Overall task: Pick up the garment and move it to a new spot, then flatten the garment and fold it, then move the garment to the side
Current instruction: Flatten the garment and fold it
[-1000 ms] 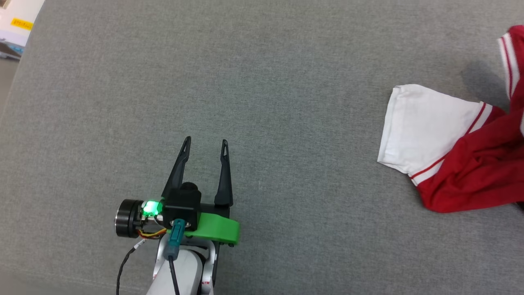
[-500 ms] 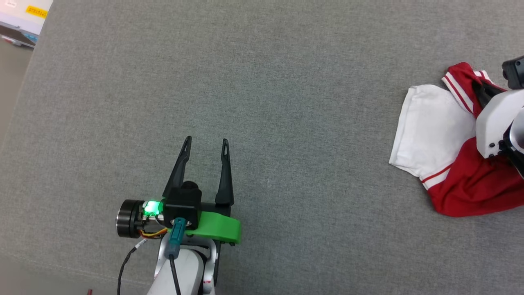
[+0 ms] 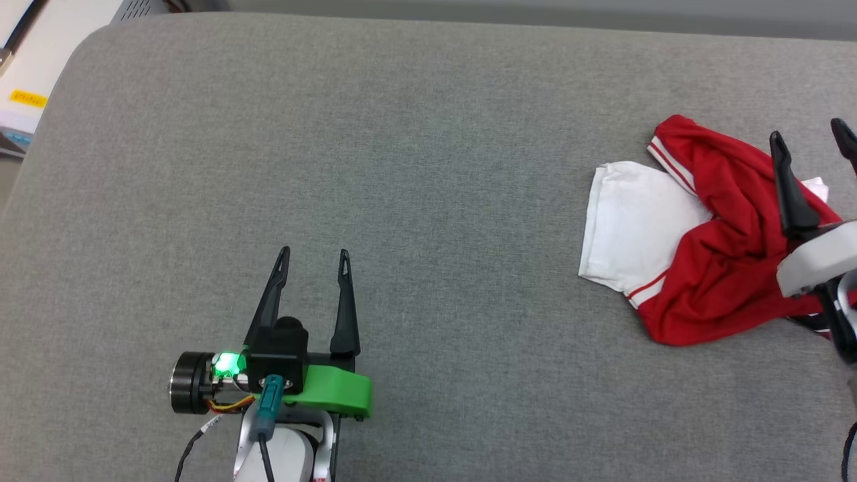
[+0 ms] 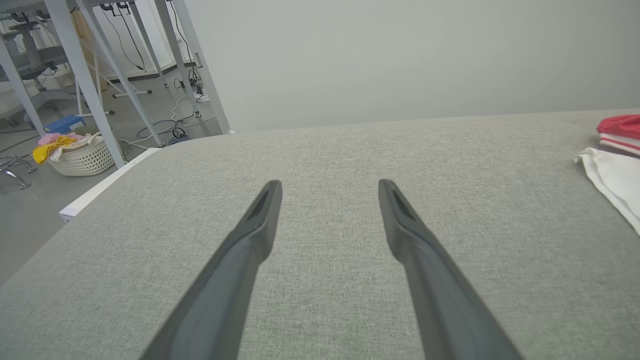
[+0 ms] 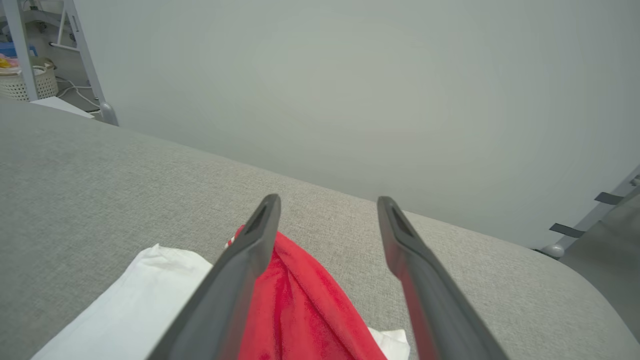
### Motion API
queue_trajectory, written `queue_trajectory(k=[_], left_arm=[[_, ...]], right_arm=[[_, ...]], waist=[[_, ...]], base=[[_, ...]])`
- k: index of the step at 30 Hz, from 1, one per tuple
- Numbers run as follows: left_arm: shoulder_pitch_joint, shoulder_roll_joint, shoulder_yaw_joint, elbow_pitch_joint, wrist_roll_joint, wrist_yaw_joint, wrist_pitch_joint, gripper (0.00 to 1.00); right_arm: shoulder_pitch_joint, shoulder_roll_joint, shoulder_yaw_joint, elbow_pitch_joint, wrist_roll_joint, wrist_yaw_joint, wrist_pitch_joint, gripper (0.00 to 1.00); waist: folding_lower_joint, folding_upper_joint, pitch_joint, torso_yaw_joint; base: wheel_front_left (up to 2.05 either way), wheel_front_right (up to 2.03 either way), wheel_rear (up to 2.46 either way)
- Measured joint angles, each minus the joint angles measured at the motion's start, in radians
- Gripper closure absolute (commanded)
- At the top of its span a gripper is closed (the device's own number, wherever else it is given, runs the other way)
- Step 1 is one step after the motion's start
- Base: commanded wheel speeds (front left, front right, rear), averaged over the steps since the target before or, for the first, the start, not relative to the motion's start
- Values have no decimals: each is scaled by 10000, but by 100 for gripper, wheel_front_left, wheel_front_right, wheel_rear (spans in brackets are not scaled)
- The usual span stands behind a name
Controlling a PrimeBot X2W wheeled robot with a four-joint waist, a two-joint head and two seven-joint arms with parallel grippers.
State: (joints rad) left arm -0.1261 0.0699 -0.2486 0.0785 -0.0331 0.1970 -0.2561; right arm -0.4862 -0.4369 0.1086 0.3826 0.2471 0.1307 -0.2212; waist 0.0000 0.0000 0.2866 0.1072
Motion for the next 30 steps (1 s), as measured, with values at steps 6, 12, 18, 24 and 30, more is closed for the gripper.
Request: queue_trajectory(k=[6,12,18,24,30], left_arm=[[43,215,84,-104,2,-295,0,0],[-566,631,228,-232,-46,-1133,0,0],[-2166,1164,105,12,-21,-2278,-2,0],[-4172,1567,-591,1555,-499,-3131,291,0],[-6459,2038,-2817,2132,-2604,-3250,2840,0]], right_arm=[[1759,1329,-1093,-2027,-913,0,-215,0],[3259,2251,-1302,-3264,-1166,0,-226,0],[4145,2527,-1327,-4015,-1248,0,-186,0],[4440,2589,-1200,-4418,-1415,0,-31,0],[4405,2550,-780,-4663,-1639,0,144,0]], waist=[[0,0,-438,-445],[0,0,-722,-852],[0,0,-820,-1141],[0,0,-747,-1487],[0,0,-482,-1905]], base=[[0,0,0],[0,0,0],[0,0,0],[0,0,0],[0,0,0]])
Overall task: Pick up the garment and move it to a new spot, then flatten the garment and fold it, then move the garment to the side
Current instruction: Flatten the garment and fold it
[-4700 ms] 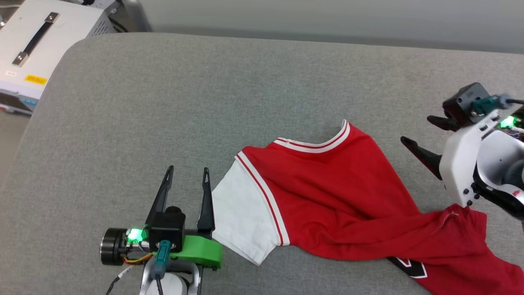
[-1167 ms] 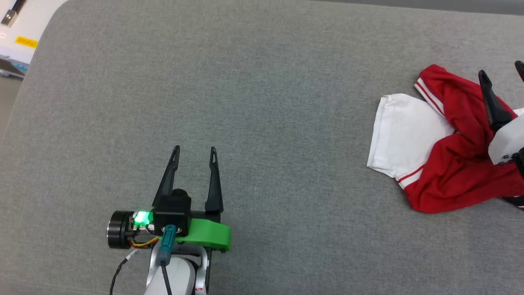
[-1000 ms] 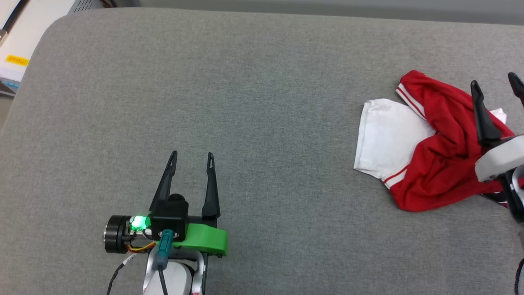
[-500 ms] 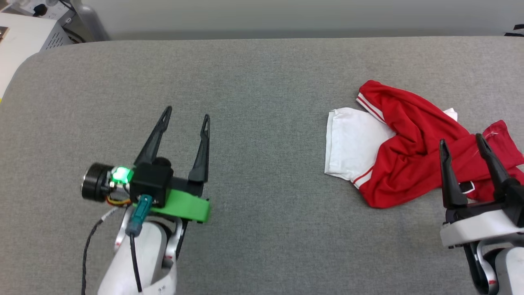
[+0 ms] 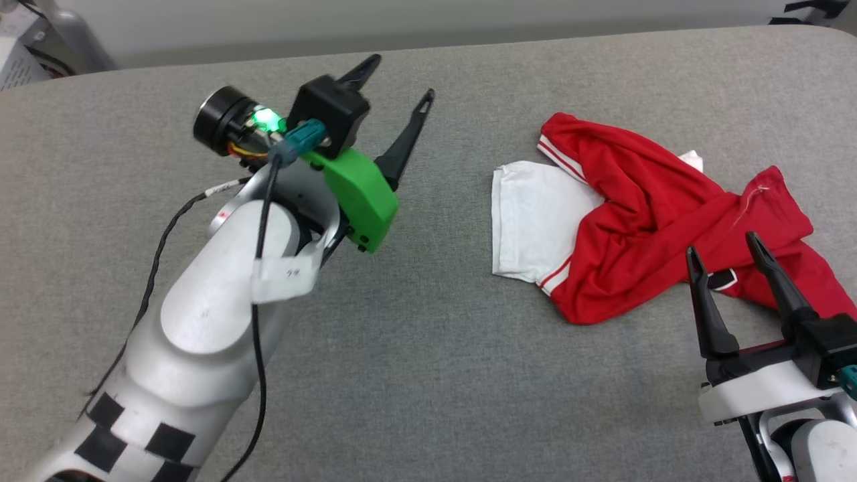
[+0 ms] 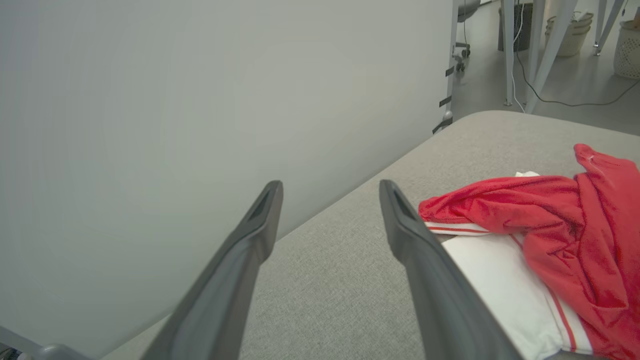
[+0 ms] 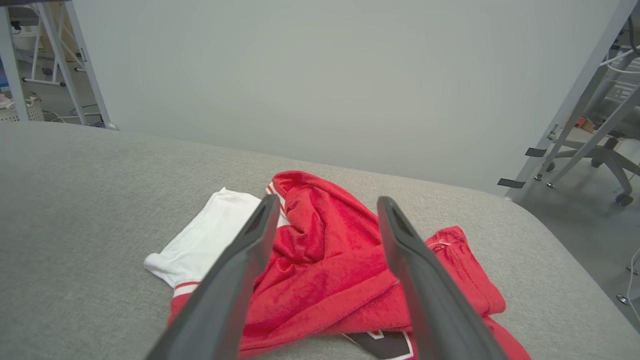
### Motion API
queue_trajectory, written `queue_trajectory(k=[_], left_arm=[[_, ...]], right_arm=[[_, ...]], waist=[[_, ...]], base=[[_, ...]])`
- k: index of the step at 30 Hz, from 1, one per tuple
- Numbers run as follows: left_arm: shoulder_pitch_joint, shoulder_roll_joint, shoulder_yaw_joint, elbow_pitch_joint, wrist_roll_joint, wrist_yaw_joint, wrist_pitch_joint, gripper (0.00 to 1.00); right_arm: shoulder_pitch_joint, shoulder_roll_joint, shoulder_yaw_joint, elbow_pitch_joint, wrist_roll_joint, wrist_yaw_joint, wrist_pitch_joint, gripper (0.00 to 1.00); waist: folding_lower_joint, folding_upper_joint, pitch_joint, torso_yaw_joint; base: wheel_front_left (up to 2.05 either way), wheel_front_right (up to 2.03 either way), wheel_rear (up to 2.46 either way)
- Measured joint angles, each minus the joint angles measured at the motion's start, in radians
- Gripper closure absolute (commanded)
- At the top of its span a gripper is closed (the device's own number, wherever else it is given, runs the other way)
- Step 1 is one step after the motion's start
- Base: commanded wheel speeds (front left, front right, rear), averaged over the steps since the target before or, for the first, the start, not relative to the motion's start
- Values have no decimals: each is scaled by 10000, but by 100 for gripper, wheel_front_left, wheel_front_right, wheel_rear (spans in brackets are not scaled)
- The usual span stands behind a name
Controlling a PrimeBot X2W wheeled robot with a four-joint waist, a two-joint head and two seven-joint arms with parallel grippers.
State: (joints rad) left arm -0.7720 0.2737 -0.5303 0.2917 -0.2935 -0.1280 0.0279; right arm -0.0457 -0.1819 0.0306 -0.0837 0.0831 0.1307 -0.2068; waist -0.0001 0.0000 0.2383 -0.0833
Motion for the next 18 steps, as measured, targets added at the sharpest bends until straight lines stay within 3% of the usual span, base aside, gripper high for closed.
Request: queue_trajectory(k=[3,8,16,18], left_arm=[[-1009,470,-1501,-33,-1342,0,1624,0],[-2500,865,-3150,-96,-3137,0,3555,0],[-4482,1298,-6780,-328,-4696,-2,5499,0],[-4780,1358,-7233,-401,-4984,-2,5701,0]], right_arm=[[-149,-71,94,12,-8,0,0,0],[-548,-63,291,90,-23,0,-40,0],[-1336,29,608,359,-117,0,-268,0],[-1471,40,627,439,-117,0,-318,0]], waist=[[0,0,216,-186],[0,0,623,-485],[1,0,1361,-1043],[0,0,1532,-1177]], base=[[0,0,0],[0,0,0],[0,0,0],[0,0,0]])
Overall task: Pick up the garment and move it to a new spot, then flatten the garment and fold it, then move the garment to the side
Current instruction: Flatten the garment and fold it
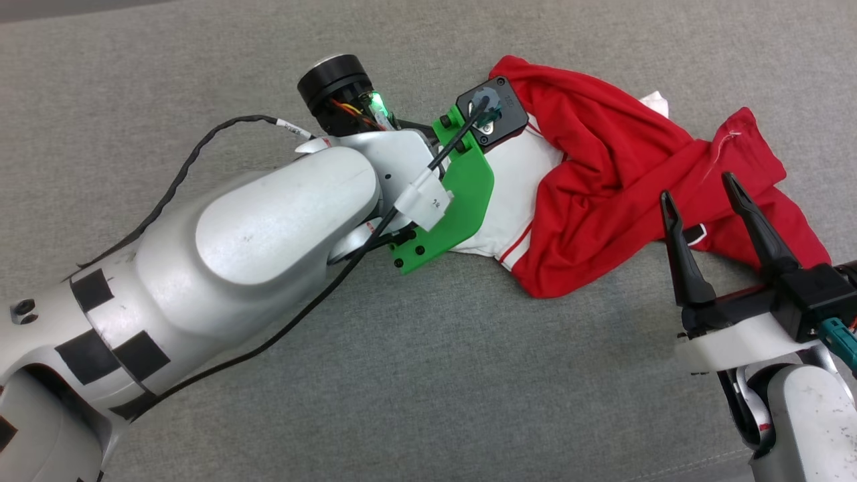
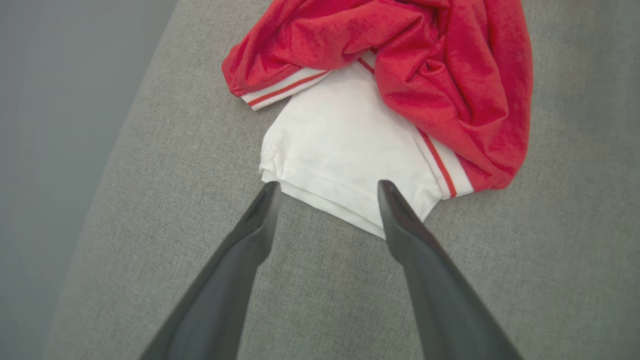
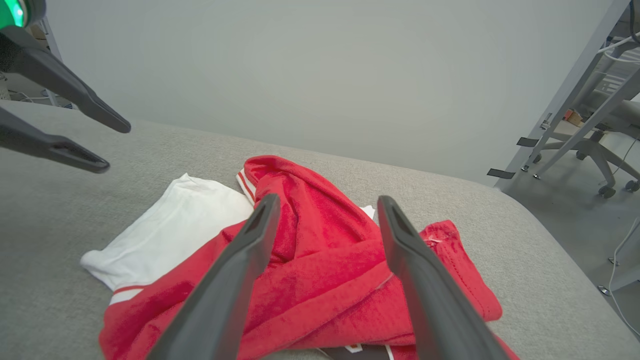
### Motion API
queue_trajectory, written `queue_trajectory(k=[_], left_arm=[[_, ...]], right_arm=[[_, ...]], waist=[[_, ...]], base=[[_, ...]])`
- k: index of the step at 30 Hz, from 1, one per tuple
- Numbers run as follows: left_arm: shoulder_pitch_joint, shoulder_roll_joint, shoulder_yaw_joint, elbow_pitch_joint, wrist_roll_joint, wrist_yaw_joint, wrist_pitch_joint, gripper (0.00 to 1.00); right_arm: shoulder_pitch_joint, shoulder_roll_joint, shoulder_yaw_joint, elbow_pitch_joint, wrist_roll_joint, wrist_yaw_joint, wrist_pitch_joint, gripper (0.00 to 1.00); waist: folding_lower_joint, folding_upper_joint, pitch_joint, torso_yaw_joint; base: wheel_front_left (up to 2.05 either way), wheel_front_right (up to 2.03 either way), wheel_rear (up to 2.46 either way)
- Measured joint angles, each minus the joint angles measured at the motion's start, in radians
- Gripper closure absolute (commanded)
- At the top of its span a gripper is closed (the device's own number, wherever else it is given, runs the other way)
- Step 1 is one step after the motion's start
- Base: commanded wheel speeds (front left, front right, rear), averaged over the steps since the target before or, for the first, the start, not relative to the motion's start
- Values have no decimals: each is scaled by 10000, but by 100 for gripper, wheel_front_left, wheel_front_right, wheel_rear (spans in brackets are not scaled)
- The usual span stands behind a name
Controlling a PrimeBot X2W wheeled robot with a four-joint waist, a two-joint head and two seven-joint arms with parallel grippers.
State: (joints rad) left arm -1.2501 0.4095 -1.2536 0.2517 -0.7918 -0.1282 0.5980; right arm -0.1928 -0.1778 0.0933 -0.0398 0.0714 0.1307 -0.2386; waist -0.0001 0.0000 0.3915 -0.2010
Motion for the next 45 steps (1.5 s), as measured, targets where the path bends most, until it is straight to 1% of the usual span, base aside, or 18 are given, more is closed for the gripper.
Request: queue_trajectory(k=[3,6,10,15,21,22,23,25,28,34,40,45], left_arm=[[-300,-2,-217,-203,-96,0,401,0],[-91,-42,-230,-832,263,0,1519,0],[533,13,-282,-1592,729,0,2575,0],[965,380,-274,-1919,1348,0,3101,0],[1245,639,-44,-2485,2138,0,3776,0],[1272,694,-10,-2608,2151,0,3873,15],[1281,748,12,-2708,2151,0,3917,100],[1282,813,13,-2815,2151,0,3870,100],[1284,894,-38,-2821,2282,0,3467,100],[1243,1141,-267,-2435,2660,-10,1417,100],[1216,1881,-280,-1705,2608,-10,-779,100],[1515,2451,-267,-1166,2614,-8,-1837,100]], right_arm=[[-225,61,44,88,0,0,-38,0],[-476,146,163,184,0,0,-96,0],[-779,217,288,322,0,0,-127,0],[-1127,387,435,418,4,0,-138,0],[-1267,502,522,410,19,0,-138,0],[-1273,516,520,410,19,0,-138,0],[-1277,527,518,410,19,0,-138,0],[-1282,552,491,414,19,0,-138,0],[-1282,585,466,437,15,0,-138,0],[-1192,552,267,485,-58,0,-138,0],[-700,462,-35,512,-174,0,-138,0],[-282,401,-217,548,-245,0,-138,0]], waist=[[0,0,269,-183],[0,0,547,-368],[1,0,855,-587],[1,0,1228,-858],[1,0,1582,-1128],[1,0,1625,-1166],[1,0,1661,-1197],[1,0,1699,-1226],[1,0,1648,-1199],[1,0,1261,-947],[1,0,690,-512],[1,0,216,-48]], base=[[0,0,0],[0,0,0],[0,0,0],[0,0,0],[0,0,0],[0,0,0],[0,0,0],[0,0,0],[0,0,0],[0,0,0],[0,0,0],[0,0,0]])
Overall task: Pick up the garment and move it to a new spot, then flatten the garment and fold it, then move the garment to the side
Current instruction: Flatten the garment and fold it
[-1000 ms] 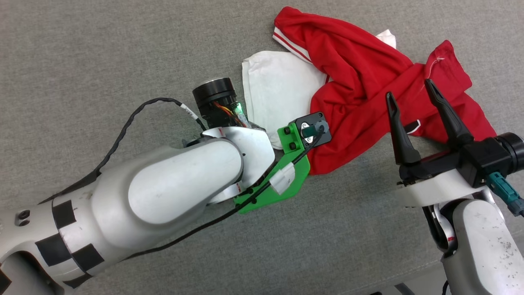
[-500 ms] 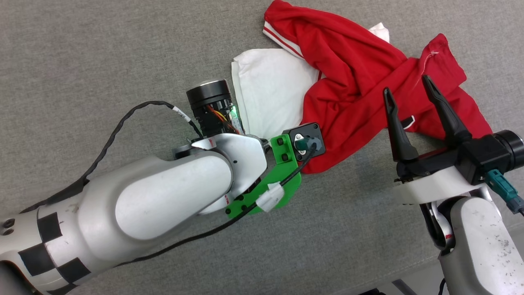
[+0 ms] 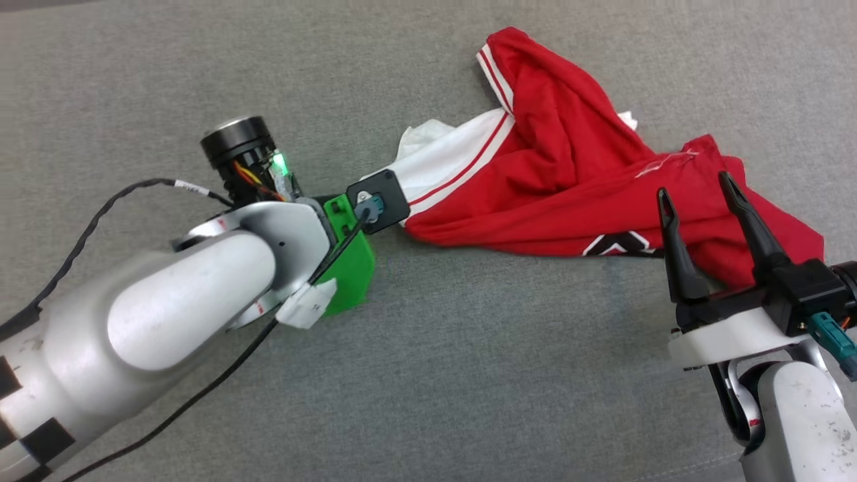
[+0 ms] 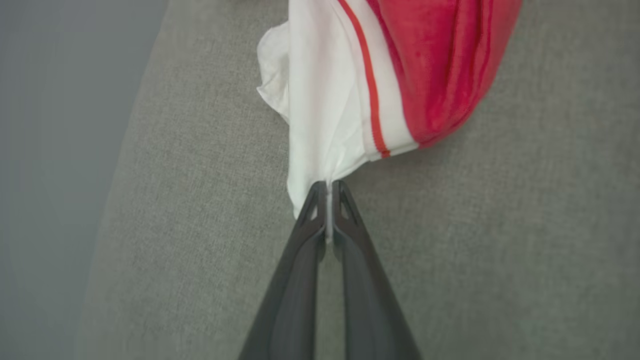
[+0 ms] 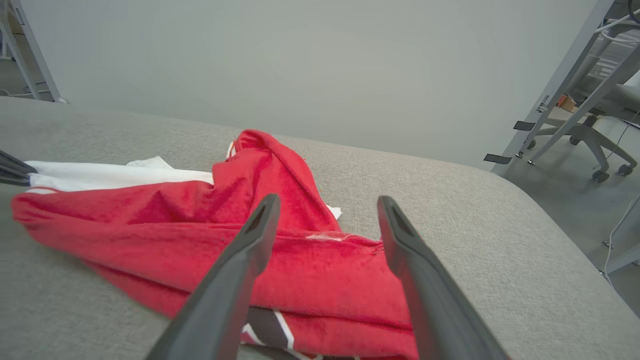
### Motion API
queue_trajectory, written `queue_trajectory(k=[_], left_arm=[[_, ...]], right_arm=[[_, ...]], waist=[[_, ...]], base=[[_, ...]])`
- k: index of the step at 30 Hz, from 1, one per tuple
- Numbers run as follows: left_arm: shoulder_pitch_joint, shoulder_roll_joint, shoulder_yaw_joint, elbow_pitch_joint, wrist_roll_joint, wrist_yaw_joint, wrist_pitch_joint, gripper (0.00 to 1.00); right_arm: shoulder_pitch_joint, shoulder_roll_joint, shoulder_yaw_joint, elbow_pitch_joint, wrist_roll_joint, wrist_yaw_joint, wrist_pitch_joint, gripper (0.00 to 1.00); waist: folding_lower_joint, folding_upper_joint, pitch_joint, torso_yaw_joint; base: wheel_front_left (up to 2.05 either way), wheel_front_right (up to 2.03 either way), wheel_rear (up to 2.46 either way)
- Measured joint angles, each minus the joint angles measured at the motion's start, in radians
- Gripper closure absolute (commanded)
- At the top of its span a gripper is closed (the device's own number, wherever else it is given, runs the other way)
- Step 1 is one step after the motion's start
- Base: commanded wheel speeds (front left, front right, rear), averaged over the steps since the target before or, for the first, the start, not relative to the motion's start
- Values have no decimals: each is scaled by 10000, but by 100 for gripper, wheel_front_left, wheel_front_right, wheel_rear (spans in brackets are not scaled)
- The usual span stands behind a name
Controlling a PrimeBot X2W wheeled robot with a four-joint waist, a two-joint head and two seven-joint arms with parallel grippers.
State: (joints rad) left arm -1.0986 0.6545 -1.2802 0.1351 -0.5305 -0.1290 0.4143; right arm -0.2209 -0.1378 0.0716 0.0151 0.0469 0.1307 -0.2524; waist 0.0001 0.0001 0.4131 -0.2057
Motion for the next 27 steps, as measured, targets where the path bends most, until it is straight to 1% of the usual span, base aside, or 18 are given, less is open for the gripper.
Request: queue_trajectory(k=[2,4,7,14,17,19,22,25,26,27], left_arm=[[424,196,-8,109,-6,111,-286,100],[843,389,-13,136,-10,351,-495,100],[1544,700,17,132,-222,838,-813,100],[3336,1356,205,123,-1118,1983,-1465,100],[3978,1557,314,46,-1561,2380,-1701,100],[4372,1668,384,-4,-1854,2625,-1850,100],[4814,1741,466,-31,-2150,2847,-2042,100],[5034,1716,543,-42,-2251,3074,-2266,100],[5121,1666,600,-44,-2336,3166,-2410,98],[5204,1613,660,-38,-2456,3273,-2543,13]], right_arm=[[145,-23,-23,6,-4,0,-2,0],[252,-42,-59,10,-13,0,0,0],[435,-52,-150,8,-38,0,-2,0],[844,-58,-313,-10,-75,0,2,0],[984,-58,-401,-27,-75,0,15,0],[1068,-54,-456,-33,-75,0,19,0],[1208,-36,-495,-38,-75,0,40,0],[1274,-33,-548,-36,-75,0,117,0],[1289,-35,-566,-29,-75,0,140,0],[1301,-36,-573,-29,-75,0,151,0]], waist=[[0,0,-211,204],[0,0,-396,393],[0,0,-667,679],[0,0,-1141,1297],[0,-1,-1289,1468],[-1,0,-1378,1552],[-1,0,-1474,1625],[-1,0,-1573,1676],[-1,0,-1618,1692],[0,-1,-1659,1704]], base=[[0,0,0],[0,0,0],[0,0,0],[0,0,0],[0,0,0],[0,0,0],[0,0,0],[0,0,0],[0,0,0],[0,0,0]])
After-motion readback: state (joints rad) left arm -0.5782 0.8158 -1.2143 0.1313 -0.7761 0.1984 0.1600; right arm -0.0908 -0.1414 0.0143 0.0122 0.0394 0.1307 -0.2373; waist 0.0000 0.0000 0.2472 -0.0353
